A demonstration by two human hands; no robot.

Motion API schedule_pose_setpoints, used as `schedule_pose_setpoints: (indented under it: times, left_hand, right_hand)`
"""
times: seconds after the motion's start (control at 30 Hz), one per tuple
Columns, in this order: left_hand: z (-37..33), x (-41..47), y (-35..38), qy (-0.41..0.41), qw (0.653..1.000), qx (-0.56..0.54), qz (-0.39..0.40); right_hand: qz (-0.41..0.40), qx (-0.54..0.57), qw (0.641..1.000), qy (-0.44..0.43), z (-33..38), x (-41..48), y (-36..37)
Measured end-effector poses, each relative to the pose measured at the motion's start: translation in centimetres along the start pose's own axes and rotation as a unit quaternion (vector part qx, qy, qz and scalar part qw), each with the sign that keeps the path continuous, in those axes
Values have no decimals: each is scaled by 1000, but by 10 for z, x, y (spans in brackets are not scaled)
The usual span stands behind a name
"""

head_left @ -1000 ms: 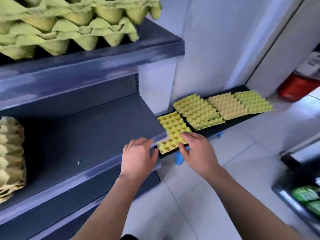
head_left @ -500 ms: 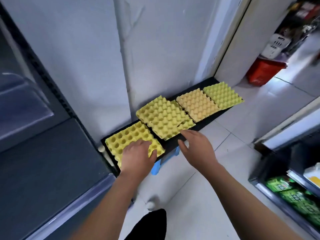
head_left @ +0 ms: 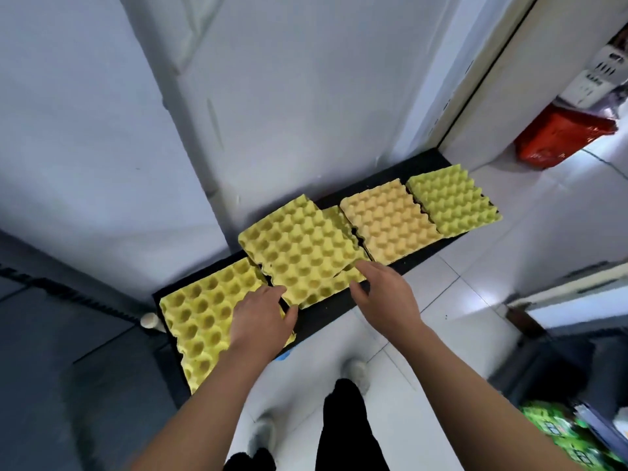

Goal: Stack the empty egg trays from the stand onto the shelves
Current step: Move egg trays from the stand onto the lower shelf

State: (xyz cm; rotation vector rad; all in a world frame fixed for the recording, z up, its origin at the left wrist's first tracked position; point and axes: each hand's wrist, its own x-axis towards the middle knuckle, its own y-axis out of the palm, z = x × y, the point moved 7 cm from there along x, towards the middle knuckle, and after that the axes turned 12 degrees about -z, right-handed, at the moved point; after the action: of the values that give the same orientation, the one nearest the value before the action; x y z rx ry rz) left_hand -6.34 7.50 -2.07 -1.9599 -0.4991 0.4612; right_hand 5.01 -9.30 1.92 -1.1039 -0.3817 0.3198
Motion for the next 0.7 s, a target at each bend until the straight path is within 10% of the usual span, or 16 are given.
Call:
schedule_pose_setpoints:
  times: [0.7]
  left_hand:
    - [55,105,235,-348,927,-119,72]
  right_hand:
    - [281,-43,958,-39,-154,164,247]
